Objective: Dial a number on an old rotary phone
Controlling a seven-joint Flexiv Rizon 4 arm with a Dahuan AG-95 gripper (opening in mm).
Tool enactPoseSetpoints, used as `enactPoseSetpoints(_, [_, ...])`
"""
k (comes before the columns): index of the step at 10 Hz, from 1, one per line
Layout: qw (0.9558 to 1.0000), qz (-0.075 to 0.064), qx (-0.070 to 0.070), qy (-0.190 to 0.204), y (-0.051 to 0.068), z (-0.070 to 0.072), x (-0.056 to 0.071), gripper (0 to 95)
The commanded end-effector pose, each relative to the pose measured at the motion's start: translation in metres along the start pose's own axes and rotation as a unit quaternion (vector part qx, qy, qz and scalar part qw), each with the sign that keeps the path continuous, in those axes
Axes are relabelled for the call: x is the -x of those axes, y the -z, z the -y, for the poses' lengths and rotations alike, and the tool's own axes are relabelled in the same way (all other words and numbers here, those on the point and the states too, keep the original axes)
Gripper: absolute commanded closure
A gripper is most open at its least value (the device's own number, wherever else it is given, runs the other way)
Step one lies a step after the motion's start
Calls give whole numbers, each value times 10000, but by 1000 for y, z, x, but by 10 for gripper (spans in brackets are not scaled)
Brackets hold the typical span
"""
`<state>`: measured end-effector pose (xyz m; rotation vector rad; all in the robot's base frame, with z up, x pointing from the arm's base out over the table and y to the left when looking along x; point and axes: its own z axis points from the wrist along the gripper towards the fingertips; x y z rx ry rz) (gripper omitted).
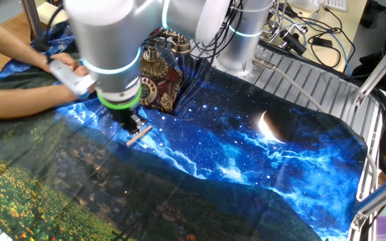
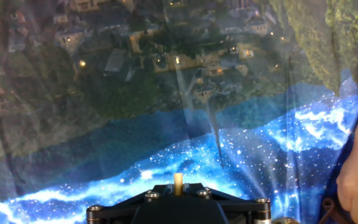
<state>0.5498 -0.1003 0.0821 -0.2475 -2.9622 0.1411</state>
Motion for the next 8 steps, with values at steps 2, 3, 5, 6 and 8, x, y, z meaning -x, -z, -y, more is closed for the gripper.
enactPoseSetpoints(2, [9997, 60, 22, -244, 1, 3, -3, 950])
enactPoseSetpoints(3, [9998, 14, 9, -216, 2, 7, -3, 950])
enactPoseSetpoints(5, [9999, -102, 56, -48, 9, 28, -1, 950])
enactPoseSetpoints(6, [9999, -87, 47, -68, 10, 34, 0, 950])
enactPoseSetpoints(8, [9999, -77, -7, -121, 12, 38, 0, 950])
